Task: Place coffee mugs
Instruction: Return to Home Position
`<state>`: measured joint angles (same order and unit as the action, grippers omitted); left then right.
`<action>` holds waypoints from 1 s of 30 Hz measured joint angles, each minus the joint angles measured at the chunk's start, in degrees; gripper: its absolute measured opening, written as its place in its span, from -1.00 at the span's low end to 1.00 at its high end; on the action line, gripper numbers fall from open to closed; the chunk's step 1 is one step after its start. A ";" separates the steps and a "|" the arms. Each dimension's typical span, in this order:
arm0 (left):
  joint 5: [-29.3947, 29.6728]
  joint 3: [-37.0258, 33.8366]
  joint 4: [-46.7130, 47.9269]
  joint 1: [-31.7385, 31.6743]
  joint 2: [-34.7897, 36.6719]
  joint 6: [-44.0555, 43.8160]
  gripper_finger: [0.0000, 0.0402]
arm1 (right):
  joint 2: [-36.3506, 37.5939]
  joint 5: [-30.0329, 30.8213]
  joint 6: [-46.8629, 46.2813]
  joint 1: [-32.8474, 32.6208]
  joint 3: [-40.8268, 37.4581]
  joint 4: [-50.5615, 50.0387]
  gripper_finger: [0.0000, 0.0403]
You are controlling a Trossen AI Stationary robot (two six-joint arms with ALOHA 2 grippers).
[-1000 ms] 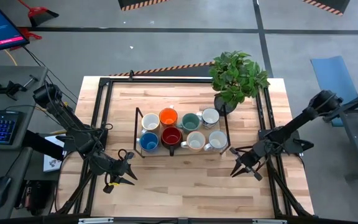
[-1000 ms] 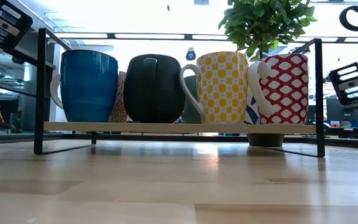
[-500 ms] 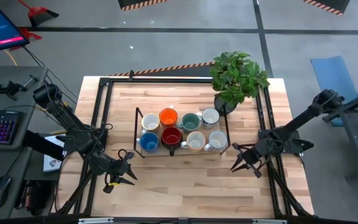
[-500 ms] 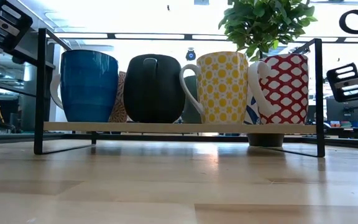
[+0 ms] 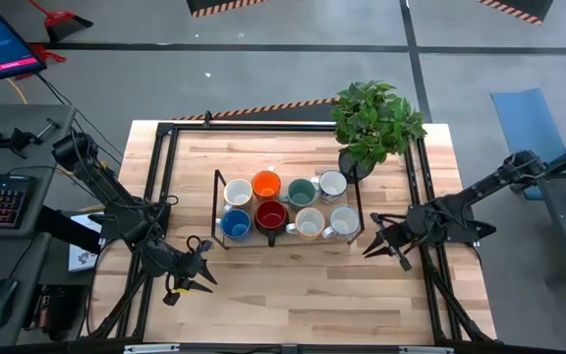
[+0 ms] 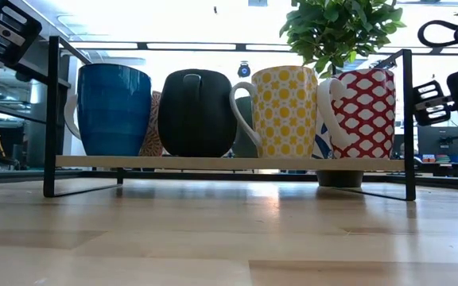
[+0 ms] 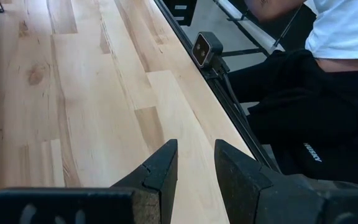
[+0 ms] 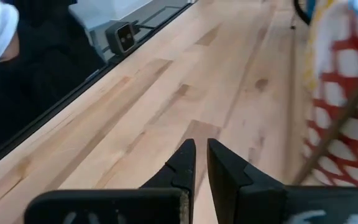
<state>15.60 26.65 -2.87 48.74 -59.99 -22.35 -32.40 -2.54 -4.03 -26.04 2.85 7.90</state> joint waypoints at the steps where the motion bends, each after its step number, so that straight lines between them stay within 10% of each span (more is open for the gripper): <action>1: -0.01 0.00 0.00 -0.01 -0.02 0.00 -0.53 | 1.08 -0.03 0.00 0.62 0.00 -0.93 -0.88; 30: -0.01 0.00 0.00 -0.01 -0.01 0.00 -0.53 | 24.15 -0.64 1.49 14.44 0.02 -13.08 -0.88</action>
<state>15.59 26.65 -2.87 48.74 -59.99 -22.35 -8.25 -3.18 -2.54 -11.60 2.87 -5.18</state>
